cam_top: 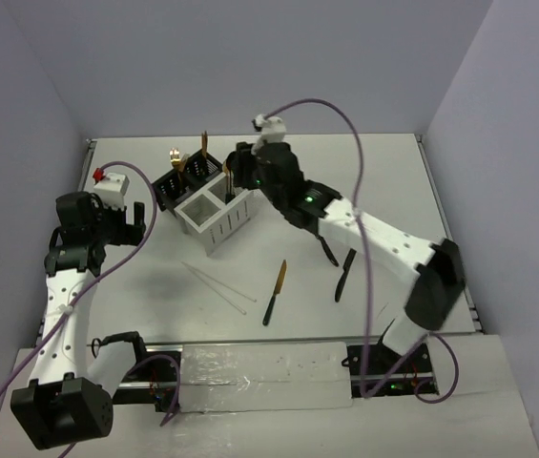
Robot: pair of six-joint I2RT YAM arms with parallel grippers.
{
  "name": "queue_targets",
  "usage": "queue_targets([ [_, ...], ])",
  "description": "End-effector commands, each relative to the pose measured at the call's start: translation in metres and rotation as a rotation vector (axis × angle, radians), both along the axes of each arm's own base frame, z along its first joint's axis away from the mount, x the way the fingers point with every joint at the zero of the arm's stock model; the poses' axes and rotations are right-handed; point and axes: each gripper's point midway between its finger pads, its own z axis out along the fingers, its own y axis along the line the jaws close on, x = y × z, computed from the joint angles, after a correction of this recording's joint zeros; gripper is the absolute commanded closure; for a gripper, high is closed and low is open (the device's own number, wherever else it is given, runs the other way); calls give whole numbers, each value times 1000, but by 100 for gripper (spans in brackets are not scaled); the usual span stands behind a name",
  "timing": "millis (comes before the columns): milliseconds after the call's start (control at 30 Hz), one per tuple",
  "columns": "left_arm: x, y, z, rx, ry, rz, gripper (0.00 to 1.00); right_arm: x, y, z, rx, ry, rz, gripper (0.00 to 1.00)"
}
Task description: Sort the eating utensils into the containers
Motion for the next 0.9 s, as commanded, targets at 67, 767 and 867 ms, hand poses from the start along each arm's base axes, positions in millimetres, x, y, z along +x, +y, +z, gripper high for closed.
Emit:
queue_targets([
  [67, 9, 9, 0, 41, -65, 25, 1, -84, -49, -89, -51, 337, -43, 42],
  [767, 4, 61, -31, 165, -138, 305, 1, -227, -87, -272, -454, 864, -128, 40],
  [867, 2, 63, -31, 170, -137, 313, 1, -231, -91, -286, -482, 891, -127, 41],
])
